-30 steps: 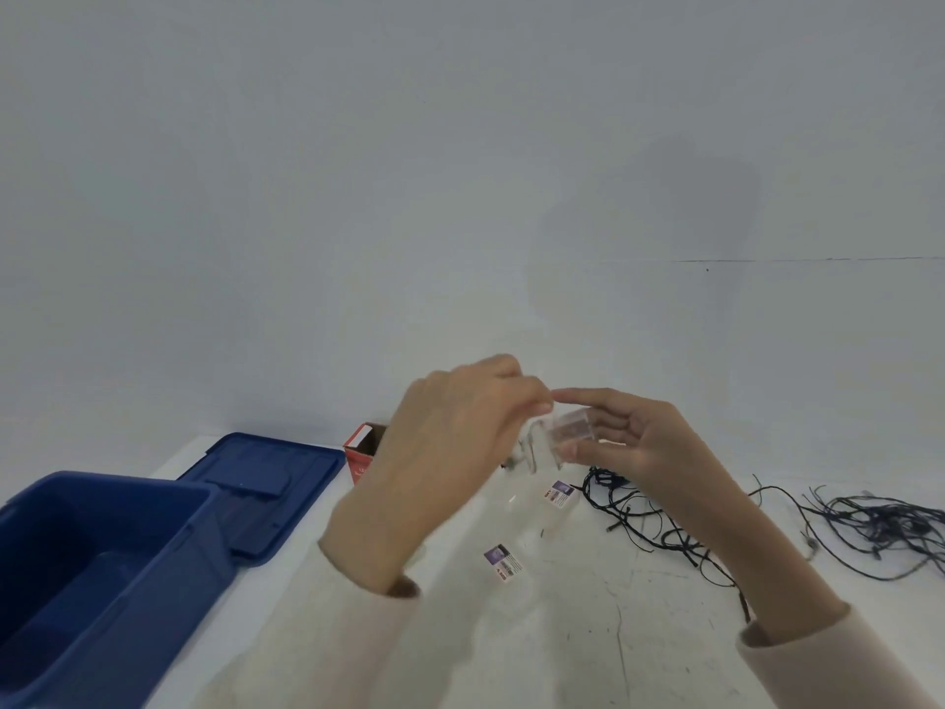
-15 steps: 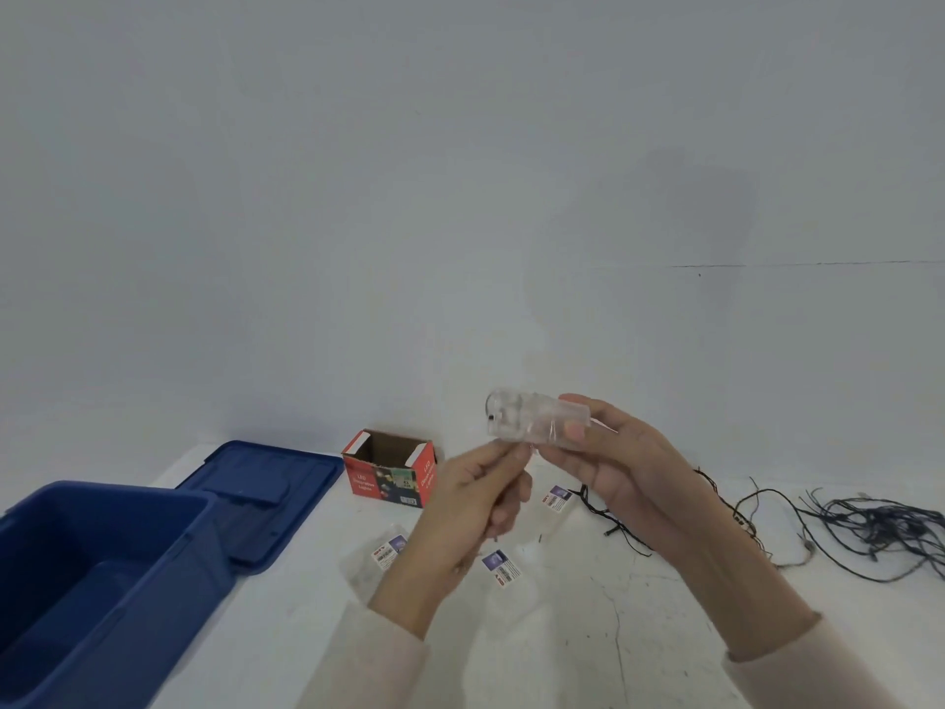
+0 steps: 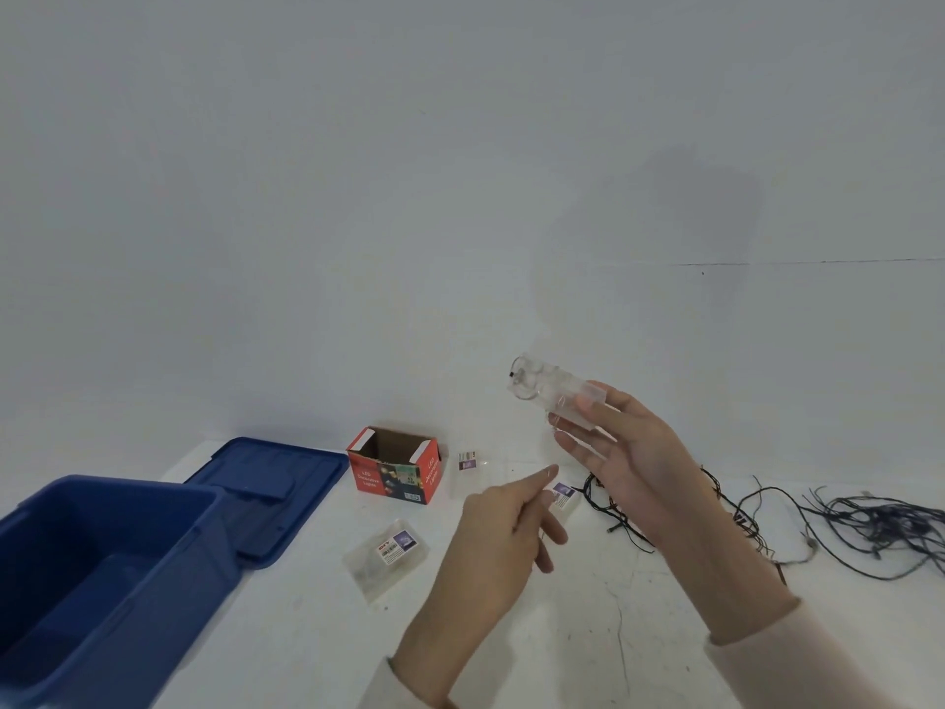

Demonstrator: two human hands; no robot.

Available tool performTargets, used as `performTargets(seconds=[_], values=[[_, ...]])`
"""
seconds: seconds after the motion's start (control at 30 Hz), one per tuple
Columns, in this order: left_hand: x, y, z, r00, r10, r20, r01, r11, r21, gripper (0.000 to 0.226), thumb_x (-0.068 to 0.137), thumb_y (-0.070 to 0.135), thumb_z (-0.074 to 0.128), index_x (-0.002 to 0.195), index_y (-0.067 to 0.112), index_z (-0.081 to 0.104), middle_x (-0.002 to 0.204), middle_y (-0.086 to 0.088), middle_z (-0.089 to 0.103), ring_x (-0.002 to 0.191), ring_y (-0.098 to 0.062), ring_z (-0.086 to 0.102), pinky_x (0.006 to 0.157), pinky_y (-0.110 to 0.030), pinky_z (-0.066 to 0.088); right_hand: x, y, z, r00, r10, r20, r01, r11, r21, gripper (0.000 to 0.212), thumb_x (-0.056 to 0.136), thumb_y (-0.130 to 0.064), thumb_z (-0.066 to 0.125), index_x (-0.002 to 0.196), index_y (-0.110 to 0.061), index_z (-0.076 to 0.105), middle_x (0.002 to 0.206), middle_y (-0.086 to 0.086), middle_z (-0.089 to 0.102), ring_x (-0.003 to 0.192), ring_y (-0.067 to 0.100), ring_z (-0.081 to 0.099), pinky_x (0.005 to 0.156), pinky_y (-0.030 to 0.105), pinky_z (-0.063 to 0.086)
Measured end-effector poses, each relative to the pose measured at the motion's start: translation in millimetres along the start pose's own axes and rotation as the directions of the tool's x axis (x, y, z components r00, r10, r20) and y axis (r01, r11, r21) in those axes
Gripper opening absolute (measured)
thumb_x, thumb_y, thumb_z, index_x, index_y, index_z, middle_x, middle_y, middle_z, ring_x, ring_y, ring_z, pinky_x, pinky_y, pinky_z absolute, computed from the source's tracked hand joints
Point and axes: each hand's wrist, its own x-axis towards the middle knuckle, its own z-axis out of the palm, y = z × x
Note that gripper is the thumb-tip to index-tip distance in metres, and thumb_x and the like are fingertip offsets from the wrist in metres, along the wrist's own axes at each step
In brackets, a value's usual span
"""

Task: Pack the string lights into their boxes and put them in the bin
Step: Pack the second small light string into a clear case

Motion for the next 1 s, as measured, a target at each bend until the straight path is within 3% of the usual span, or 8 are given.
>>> performTargets(seconds=[0.17, 0.4, 0.5, 0.73, 0.8, 0.87, 0.93, 1.0], values=[[-6.8, 13.5, -9.3, 0.994, 0.104, -0.037, -0.083, 0.924, 0.375, 0.037, 0.101, 0.024, 0.034, 0.135, 0.028, 0.048, 0.095, 0.005, 0.068, 0.082, -0.016, 0.067, 0.083, -0.032, 0.052, -1.6, 1.3, -0.3, 0.998, -0.022, -0.061, 0.022, 1.000, 0.004, 0.018, 0.083, 0.002, 0.061, 0.101, -0.003, 0.059, 0.084, 0.013, 0.074, 0.082, 0.027, 0.072, 0.082, 0.034, 0.058], [-7.3, 31.5, -20.4, 0.989, 0.135, 0.056, -0.141, 0.769, 0.624, 0.034, 0.101, 0.030, 0.033, 0.113, 0.015, 0.061, 0.101, -0.004, 0.067, 0.095, -0.022, 0.060, 0.084, -0.038, 0.047, -6.7, 4.7, 2.8, 0.989, -0.124, -0.077, 0.110, 0.980, -0.167, 0.022, 0.079, 0.004, 0.067, 0.099, -0.003, 0.061, 0.084, 0.015, 0.072, 0.082, 0.027, 0.072, 0.086, 0.035, 0.055], [-4.6, 43.3, -28.2, 0.978, 0.190, 0.087, -0.189, 0.628, 0.755, 0.027, 0.101, 0.024, 0.033, 0.107, 0.016, 0.059, 0.104, -0.002, 0.062, 0.097, -0.022, 0.056, 0.075, -0.031, 0.043, -10.5, 6.0, 2.9, 0.979, -0.200, -0.046, 0.172, 0.921, -0.349, 0.025, 0.075, 0.002, 0.072, 0.097, -0.009, 0.063, 0.083, 0.013, 0.073, 0.078, 0.026, 0.071, 0.086, 0.035, 0.056], [11.6, 61.9, -58.0, 0.880, 0.440, 0.178, -0.349, 0.346, 0.871, 0.024, 0.101, 0.029, 0.034, 0.109, 0.027, 0.056, 0.103, 0.006, 0.055, 0.104, -0.013, 0.049, 0.066, -0.028, 0.032, -21.0, 2.3, -2.8, 0.966, -0.164, 0.200, 0.254, 0.735, -0.628, 0.027, 0.071, 0.001, 0.076, 0.091, -0.016, 0.068, 0.083, 0.010, 0.073, 0.084, 0.034, 0.068, 0.082, 0.044, 0.052], [19.8, 56.5, -67.0, 0.875, 0.442, 0.198, -0.382, 0.378, 0.844, 0.028, 0.100, 0.037, 0.033, 0.109, 0.030, 0.059, 0.104, 0.009, 0.056, 0.101, -0.007, 0.044, 0.066, -0.026, 0.035, -24.0, -0.7, -5.6, 0.956, -0.105, 0.273, 0.259, 0.734, -0.628, 0.027, 0.072, 0.001, 0.076, 0.093, -0.015, 0.068, 0.087, 0.013, 0.073, 0.085, 0.034, 0.068, 0.082, 0.039, 0.053], [27.0, 44.9, -72.0, 0.892, 0.411, 0.186, -0.400, 0.529, 0.748, 0.025, 0.095, 0.039, 0.044, 0.102, 0.029, 0.066, 0.097, 0.010, 0.060, 0.089, -0.004, 0.044, 0.069, -0.026, 0.040, -26.3, -3.6, -7.2, 0.951, -0.030, 0.309, 0.217, 0.775, -0.593, 0.029, 0.072, 0.005, 0.074, 0.096, -0.009, 0.067, 0.088, 0.011, 0.074, 0.081, 0.026, 0.070, 0.076, 0.028, 0.056], [30.5, 32.2, -73.4, 0.925, 0.355, 0.135, -0.375, 0.801, 0.466, 0.013, 0.088, 0.031, 0.060, 0.088, 0.025, 0.072, 0.083, 0.007, 0.064, 0.075, -0.003, 0.051, 0.069, -0.025, 0.043, -27.1, -4.0, -7.9, 0.944, 0.046, 0.328, 0.146, 0.831, -0.536, 0.030, 0.071, 0.009, 0.072, 0.097, -0.004, 0.065, 0.089, 0.014, 0.073, 0.080, 0.023, 0.070, 0.071, 0.023, 0.054], [29.7, 20.6, -72.6, 0.962, 0.239, 0.136, -0.256, 0.958, 0.129, 0.007, 0.083, 0.019, 0.068, 0.079, 0.021, 0.073, 0.070, 0.009, 0.066, 0.060, 0.002, 0.054, 0.062, -0.015, 0.043, -26.9, -2.2, -8.4, 0.932, 0.114, 0.343, 0.072, 0.872, -0.484, 0.032, 0.069, 0.011, 0.072, 0.097, -0.002, 0.065, 0.091, 0.019, 0.071, 0.080, 0.025, 0.069, 0.071, 0.026, 0.055]])
